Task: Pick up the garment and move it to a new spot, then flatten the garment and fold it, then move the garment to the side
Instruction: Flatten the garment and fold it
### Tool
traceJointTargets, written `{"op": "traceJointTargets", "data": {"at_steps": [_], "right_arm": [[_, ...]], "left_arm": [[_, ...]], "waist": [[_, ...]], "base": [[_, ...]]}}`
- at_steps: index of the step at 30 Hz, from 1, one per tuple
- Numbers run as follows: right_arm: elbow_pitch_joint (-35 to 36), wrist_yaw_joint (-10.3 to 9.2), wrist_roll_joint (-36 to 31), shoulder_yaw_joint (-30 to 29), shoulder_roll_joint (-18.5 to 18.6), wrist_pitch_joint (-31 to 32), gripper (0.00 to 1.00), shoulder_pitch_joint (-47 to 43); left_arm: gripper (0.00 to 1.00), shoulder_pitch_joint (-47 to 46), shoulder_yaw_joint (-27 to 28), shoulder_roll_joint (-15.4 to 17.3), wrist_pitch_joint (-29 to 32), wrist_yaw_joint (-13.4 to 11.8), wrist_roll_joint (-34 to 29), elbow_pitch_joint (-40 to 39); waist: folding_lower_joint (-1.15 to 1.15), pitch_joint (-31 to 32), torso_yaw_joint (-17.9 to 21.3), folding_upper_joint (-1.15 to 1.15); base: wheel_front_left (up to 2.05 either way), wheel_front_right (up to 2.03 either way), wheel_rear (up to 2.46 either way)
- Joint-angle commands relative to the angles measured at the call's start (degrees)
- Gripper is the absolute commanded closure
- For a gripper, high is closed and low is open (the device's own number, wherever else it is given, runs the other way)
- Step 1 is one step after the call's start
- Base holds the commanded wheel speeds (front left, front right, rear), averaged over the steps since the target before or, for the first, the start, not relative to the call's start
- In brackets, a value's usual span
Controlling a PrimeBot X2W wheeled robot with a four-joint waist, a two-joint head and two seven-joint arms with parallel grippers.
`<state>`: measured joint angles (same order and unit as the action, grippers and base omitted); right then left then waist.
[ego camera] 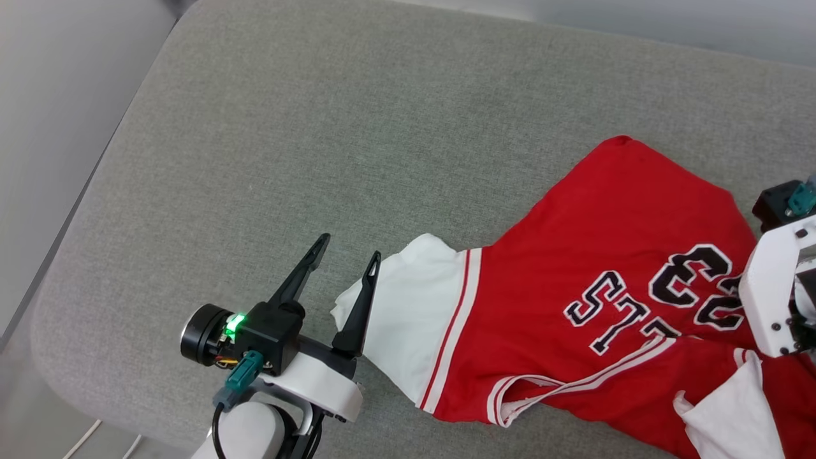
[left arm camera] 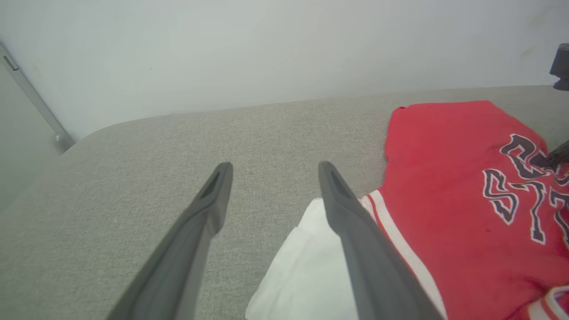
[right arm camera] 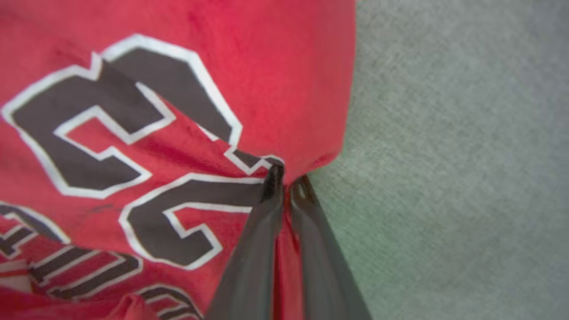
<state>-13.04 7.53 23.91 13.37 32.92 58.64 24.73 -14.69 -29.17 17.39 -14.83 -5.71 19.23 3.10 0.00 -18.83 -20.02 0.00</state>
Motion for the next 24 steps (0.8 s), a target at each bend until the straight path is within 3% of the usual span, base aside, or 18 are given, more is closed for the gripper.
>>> {"op": "traceJointTargets", "data": {"at_steps": [1, 6, 14, 18, 19, 20, 24], "right_arm": [[-2.6, -0.09, -0.1, 1.0, 0.4, -0.1, 1.0, -1.4], [-2.7, -0.11, -1.7, 0.9, 4.5, -4.2, 1.0, 5.4], [-7.8, -0.08, -4.8, 5.8, 9.7, -13.7, 1.0, 17.6], [-13.9, -0.07, -5.6, 8.5, 9.5, -18.3, 1.0, 21.2], [-15.3, -0.07, -5.7, 8.9, 9.1, -19.4, 0.85, 22.0], [-16.4, -0.07, -6.0, 9.4, 8.8, -20.4, 0.0, 22.7], [-21.9, -0.07, -4.6, 10.5, 5.1, -27.9, 0.0, 23.2]], "left_arm": [[0.0, -0.9, 0.1, -0.2, -0.3, 0.2, -0.4, 0.1], [0.0, -1.0, 0.3, -0.8, -0.4, 0.5, -0.5, 0.7], [0.0, -1.7, 0.5, -2.0, -0.5, 1.4, -1.0, 1.0], [0.0, -1.7, 1.0, -2.6, -0.5, 1.7, -1.4, 1.1], [0.0, -1.6, 1.1, -2.7, -0.5, 1.8, -1.5, 1.2], [0.0, -1.5, 1.2, -2.8, -0.5, 1.9, -1.6, 1.3], [0.0, -0.6, 2.2, -2.9, -0.4, 2.5, -1.9, 1.5]], "waist": [[0.0, -0.1, -0.1, 0.0], [0.0, -0.4, -0.5, 0.0], [0.0, -1.4, -1.6, 0.0], [0.0, -1.7, -2.0, 0.0], [0.0, -1.7, -2.1, 0.0], [0.0, -1.6, -2.0, 0.0], [0.0, 0.4, -0.3, 0.0]], "base": [[0.0, 0.0, 0.0], [0.0, 0.0, 0.0], [0.0, 0.0, 0.0], [0.0, 0.0, 0.0], [0.0, 0.0, 0.0], [0.0, 0.0, 0.0], [0.0, 0.0, 0.0]]}}
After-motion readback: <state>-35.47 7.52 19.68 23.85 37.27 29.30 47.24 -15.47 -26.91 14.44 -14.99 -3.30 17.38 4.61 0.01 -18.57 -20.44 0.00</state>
